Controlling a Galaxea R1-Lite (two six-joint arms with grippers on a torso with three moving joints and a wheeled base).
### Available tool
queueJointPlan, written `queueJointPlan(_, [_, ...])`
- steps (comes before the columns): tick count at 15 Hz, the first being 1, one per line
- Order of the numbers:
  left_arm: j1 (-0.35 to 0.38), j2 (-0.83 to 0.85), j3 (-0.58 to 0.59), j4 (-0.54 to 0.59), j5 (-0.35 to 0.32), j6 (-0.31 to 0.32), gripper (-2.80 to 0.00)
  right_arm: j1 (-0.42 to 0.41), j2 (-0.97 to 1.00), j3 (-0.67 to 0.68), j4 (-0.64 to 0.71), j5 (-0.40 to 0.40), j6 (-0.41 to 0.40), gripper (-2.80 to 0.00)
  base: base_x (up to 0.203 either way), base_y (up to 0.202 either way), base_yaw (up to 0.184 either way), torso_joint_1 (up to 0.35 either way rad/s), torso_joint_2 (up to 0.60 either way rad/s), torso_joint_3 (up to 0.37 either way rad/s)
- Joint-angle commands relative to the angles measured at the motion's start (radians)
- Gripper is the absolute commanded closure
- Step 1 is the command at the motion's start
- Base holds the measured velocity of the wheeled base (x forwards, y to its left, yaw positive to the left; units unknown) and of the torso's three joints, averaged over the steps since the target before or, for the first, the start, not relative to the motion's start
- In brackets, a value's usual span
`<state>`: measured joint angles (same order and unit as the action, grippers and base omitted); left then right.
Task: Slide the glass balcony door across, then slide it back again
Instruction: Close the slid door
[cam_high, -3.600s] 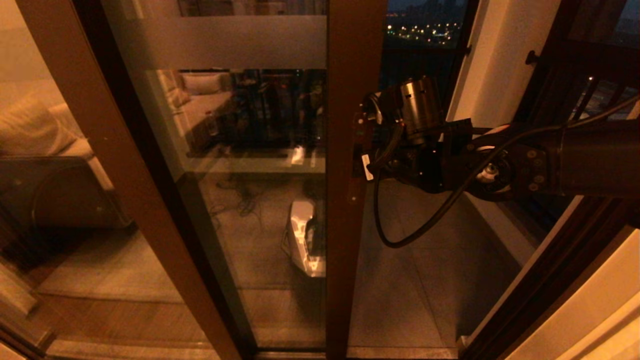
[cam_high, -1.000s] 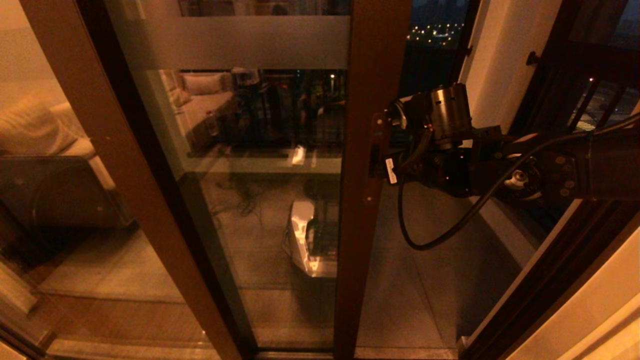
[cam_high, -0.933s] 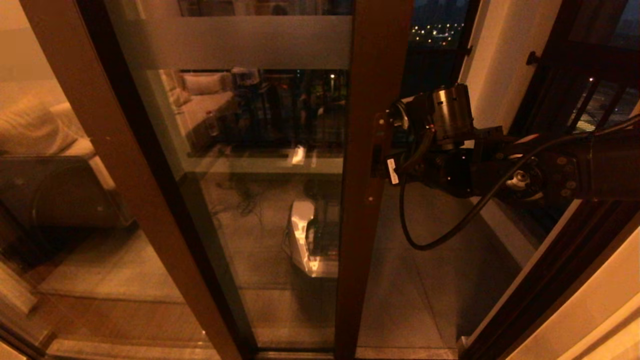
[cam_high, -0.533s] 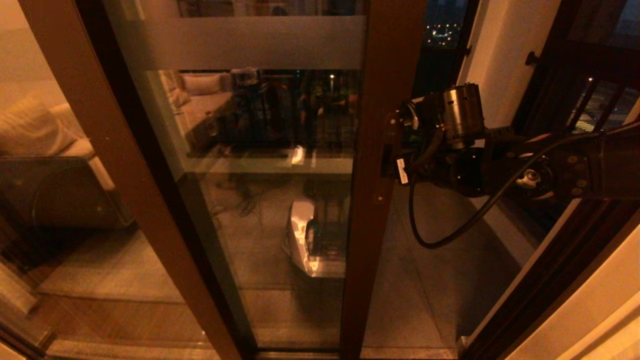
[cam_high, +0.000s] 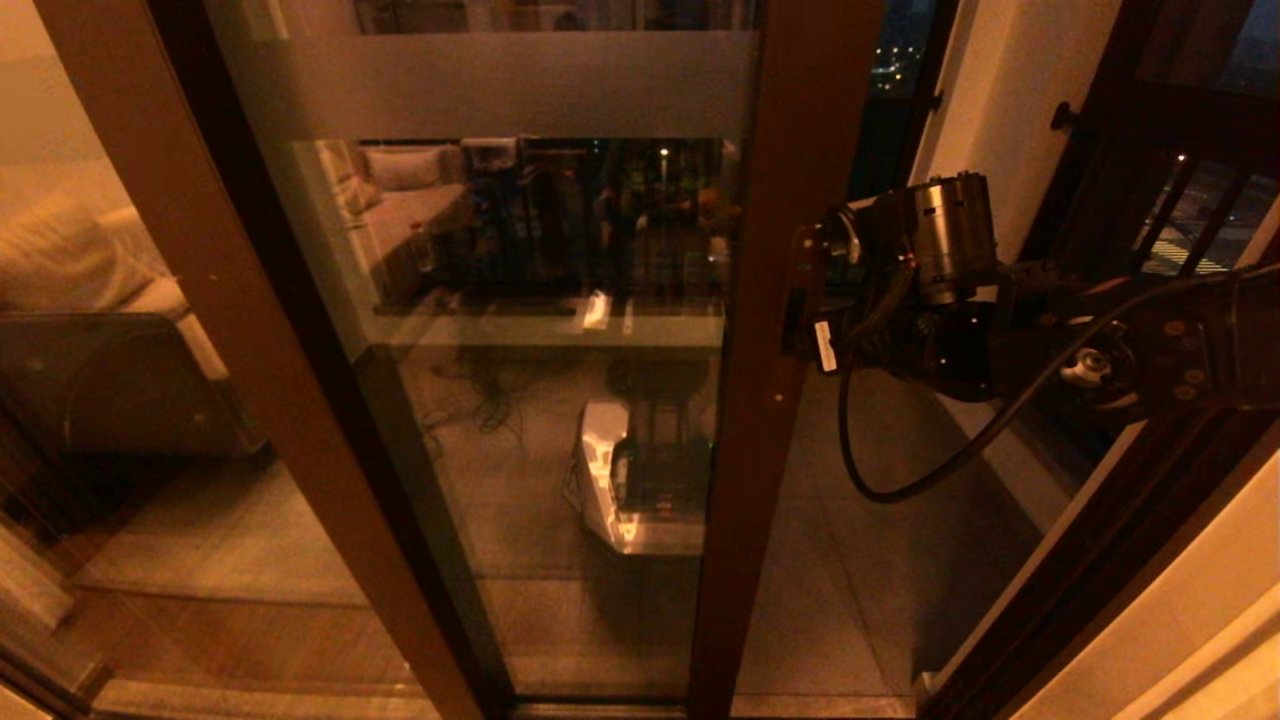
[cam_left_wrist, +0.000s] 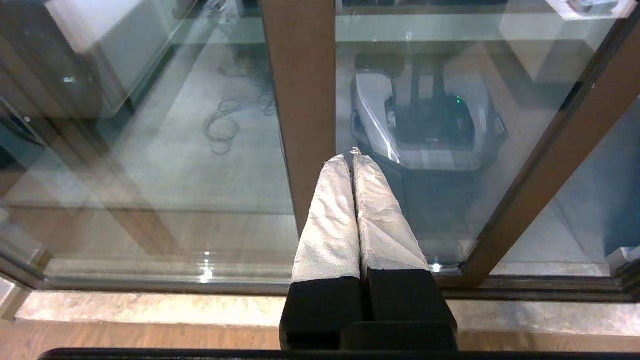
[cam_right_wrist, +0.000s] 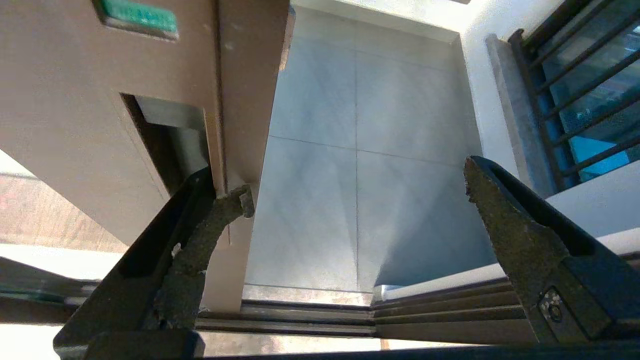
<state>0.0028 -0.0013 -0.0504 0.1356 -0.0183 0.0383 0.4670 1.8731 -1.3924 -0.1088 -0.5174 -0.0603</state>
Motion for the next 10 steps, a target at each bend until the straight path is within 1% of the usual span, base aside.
queueJointPlan(1, [0.000, 0.001, 0.000, 0.001, 0.000, 0.000, 0.00, -0.008, -0.016, 0.009, -0.001, -0.001, -0.001, -2.80, 0.000, 0.000, 0.000, 0.000, 0.00, 0.000])
queueJointPlan(10, [0.000, 0.001, 0.000, 0.001, 0.000, 0.000, 0.00, -0.030, -0.057, 0.069, -0.027, -0.001, -0.004, -2.80, 0.000, 0.000, 0.000, 0.000, 0.00, 0.000])
